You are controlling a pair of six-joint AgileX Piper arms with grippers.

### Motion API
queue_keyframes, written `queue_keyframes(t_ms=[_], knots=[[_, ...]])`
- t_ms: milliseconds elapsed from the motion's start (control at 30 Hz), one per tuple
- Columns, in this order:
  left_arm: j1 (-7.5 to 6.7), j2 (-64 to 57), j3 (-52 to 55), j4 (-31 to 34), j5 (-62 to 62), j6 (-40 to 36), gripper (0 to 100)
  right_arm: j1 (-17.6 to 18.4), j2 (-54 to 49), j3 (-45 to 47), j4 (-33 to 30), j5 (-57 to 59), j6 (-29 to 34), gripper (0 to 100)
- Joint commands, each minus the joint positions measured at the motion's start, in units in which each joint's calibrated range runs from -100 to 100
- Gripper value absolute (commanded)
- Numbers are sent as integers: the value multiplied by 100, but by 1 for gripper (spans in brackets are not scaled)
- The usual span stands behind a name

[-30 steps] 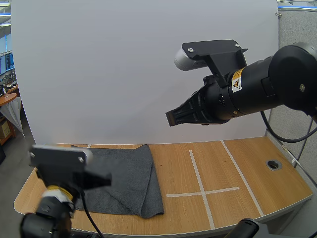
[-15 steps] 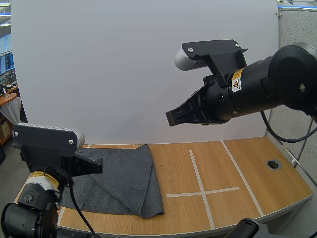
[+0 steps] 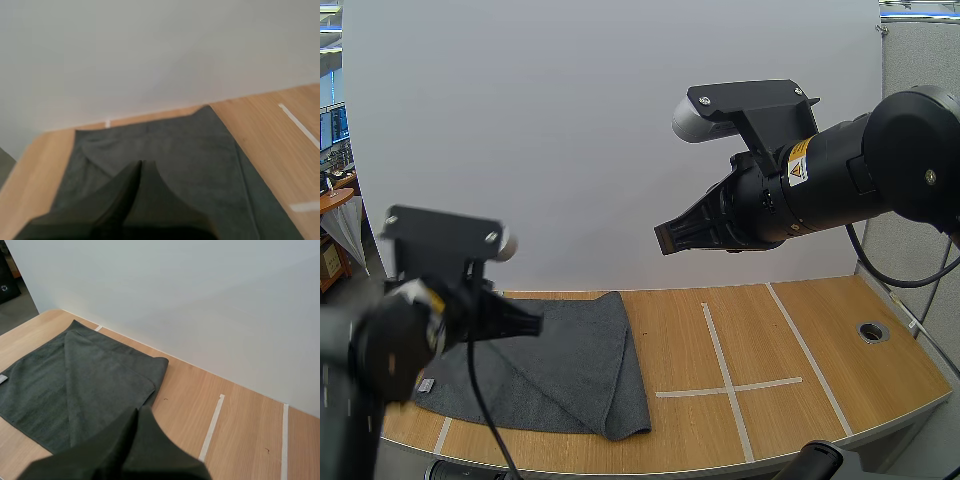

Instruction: Fold the towel

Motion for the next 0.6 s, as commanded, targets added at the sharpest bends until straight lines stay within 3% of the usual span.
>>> queue_keyframes(t_ms=[0, 267, 567], knots=[[-30, 1427, -741, -1004, 299, 861, 0, -22, -64, -9, -34, -102, -31, 0], [-30, 2813, -1312, -2887, 144, 3281, 0, -22, -64, -9, -34, -102, -31, 0], [-39, 4308, -1559, -3993, 86, 4966, 0, -22, -64, -9, -34, -102, -31, 0]])
